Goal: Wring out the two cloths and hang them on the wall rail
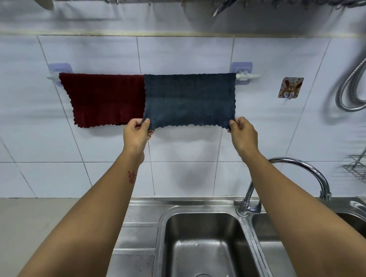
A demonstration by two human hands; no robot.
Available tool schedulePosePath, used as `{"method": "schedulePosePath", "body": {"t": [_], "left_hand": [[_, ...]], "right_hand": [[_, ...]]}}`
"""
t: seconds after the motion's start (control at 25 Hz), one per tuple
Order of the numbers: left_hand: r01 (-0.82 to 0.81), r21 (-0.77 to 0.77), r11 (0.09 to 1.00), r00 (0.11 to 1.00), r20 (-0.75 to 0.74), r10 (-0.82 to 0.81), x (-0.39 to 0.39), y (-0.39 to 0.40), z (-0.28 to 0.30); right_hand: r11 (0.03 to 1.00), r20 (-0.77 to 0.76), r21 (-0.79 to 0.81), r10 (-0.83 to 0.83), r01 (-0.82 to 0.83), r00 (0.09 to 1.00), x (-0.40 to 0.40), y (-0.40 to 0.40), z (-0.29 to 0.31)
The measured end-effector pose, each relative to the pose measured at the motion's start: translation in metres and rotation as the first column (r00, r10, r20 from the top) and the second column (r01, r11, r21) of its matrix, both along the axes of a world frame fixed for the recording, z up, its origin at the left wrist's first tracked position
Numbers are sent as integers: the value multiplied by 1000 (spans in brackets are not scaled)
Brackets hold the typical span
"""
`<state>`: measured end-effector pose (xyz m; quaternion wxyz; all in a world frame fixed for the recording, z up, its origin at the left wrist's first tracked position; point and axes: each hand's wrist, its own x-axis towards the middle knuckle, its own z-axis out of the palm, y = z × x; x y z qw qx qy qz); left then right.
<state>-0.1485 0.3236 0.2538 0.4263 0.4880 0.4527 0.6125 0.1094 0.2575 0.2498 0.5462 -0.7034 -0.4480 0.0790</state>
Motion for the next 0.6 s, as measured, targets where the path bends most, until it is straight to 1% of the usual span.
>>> {"method": "schedulePosePath", "body": {"t": [0.12, 0.32, 0.6], "left_hand": [[-16, 26, 1000, 998, -65, 18, -3, 0, -3], [-9, 40, 999, 993, -113, 13, -14, 3, -6], [-58, 10, 998, 989, -135, 59, -17, 10, -8]], "right_hand": [[1000, 66, -14, 14, -13, 998, 2, -3, -1], [999, 118, -45, 1, 4, 993, 13, -5, 1], [995, 91, -95, -24, 32, 996, 9, 1, 5]]}}
